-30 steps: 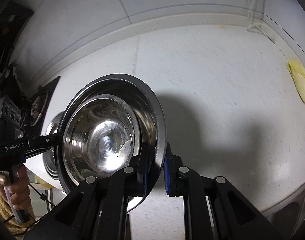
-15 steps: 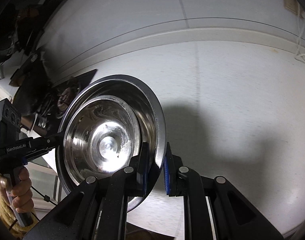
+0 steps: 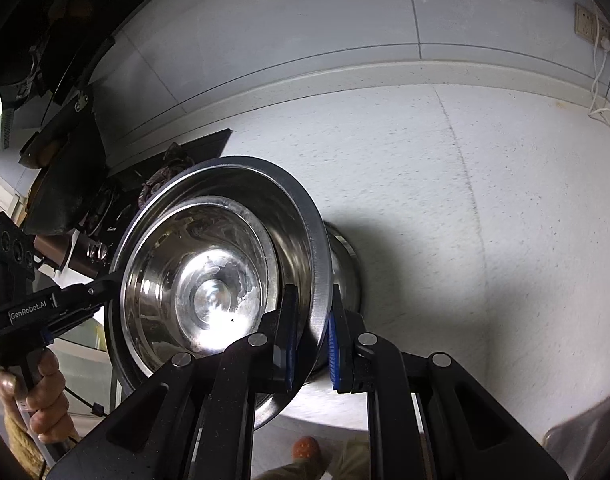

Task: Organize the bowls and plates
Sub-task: 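Lift the nested bowls with both tools and carry them over the steel plate stack, then lower the nested bowls onto the plate stack and open both tools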

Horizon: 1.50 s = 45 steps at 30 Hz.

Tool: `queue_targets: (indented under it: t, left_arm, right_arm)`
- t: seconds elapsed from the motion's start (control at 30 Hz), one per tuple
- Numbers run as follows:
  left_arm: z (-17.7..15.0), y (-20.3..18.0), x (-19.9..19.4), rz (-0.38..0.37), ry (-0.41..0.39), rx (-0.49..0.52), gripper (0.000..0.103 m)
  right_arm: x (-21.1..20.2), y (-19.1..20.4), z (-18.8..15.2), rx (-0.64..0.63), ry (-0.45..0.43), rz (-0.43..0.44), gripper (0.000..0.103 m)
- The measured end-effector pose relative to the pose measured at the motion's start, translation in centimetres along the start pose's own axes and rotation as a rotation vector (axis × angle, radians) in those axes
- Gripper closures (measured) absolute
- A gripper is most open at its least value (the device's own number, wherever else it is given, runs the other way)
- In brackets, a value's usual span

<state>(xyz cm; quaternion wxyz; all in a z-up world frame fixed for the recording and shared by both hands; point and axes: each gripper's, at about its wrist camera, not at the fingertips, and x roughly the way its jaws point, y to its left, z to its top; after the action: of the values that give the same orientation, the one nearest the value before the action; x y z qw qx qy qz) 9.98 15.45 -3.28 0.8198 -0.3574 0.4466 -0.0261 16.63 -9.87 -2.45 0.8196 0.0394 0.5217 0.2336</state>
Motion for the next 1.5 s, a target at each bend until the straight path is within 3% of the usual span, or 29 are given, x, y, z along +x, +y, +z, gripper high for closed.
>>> queue_targets:
  t: [0.23, 0.8, 1.1, 1.5]
  left_arm:
    - [-0.4, 3.1, -0.3, -0.011, 0.003, -0.032, 0.096]
    - [-1.5, 6.0, 5.6, 0.073, 0.017, -0.138, 0.096]
    - [-1.3, 6.6, 9.2, 0.111, 0.038, -0.111, 0.096]
    - [-1.6, 5.7, 12.0, 0.205, 0.018, 0.015, 0.094]
  right_arm:
    - [0.8, 2.0, -0.5, -0.012, -0.010, -0.008, 0.091]
    - [6.4, -0.2, 0.2, -0.023, 0.070, 0.036, 0.091]
    - [8.4, -1.4, -0.5, -0.021, 0.070, 0.020, 0.091]
    - [10.2, -3.1, -1.5, 0.033, 0.063, 0.003, 0.091]
